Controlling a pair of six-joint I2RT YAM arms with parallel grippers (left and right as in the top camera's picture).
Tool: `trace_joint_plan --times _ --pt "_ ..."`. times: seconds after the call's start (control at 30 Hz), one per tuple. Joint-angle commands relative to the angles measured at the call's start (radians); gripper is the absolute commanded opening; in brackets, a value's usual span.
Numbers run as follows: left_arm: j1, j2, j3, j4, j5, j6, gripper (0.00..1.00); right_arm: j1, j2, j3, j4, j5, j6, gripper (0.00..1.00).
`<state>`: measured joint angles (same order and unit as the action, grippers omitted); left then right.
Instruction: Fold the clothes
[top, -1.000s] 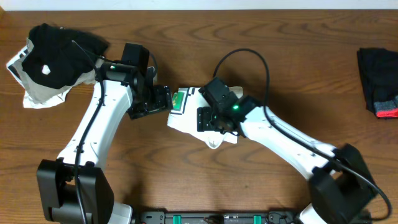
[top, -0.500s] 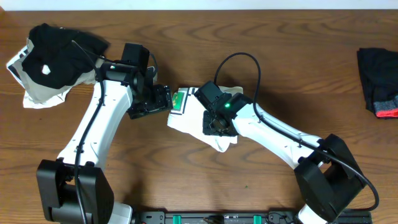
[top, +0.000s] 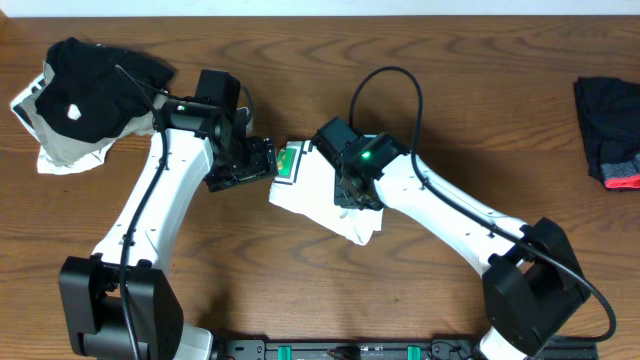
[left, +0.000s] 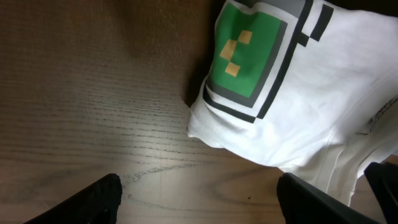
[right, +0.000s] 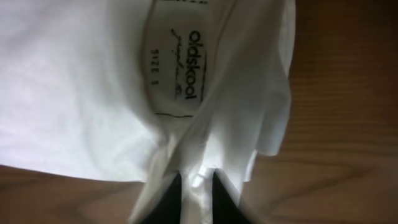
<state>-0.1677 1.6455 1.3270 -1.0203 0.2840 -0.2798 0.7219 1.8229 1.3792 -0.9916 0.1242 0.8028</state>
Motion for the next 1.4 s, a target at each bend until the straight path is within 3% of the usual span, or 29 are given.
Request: trace_joint_plan --times 0.0,0.07,0.3,0.57,0.93,1.1,1.27,1.37 --pt "0.000 0.003 -0.002 -0.003 -0.009 0.016 0.82 -0.015 0.002 0.013 -0.002 -0.056 -0.027 0.38" --pt "0.000 0.003 -0.002 -0.003 -0.009 0.016 0.82 -0.009 0.002 0.013 0.000 -0.096 -0.034 0.49" --pt "0.000 0.003 -0.002 -0.004 -0.008 0.016 0.82 0.037 0.007 0.013 0.013 -0.106 -0.034 0.61" --pt "0.000 0.003 -0.002 -0.018 -0.008 0.016 0.82 0.048 0.019 0.013 0.008 -0.106 -0.033 0.52" --pt "0.000 0.003 -0.002 -0.018 -0.008 0.016 0.82 0.048 0.056 -0.003 0.009 -0.106 -0.033 0.51" --pt "0.000 0.003 -0.002 -0.018 -0.008 0.016 0.82 0.047 0.079 -0.003 0.011 -0.105 -0.033 0.37" --pt "0.000 0.003 -0.002 -0.018 -0.008 0.016 0.82 0.035 0.080 -0.003 0.006 -0.089 -0.034 0.12" --pt "0.000 0.003 -0.002 -0.018 -0.008 0.016 0.82 0.016 0.080 -0.003 -0.020 -0.052 -0.034 0.03"
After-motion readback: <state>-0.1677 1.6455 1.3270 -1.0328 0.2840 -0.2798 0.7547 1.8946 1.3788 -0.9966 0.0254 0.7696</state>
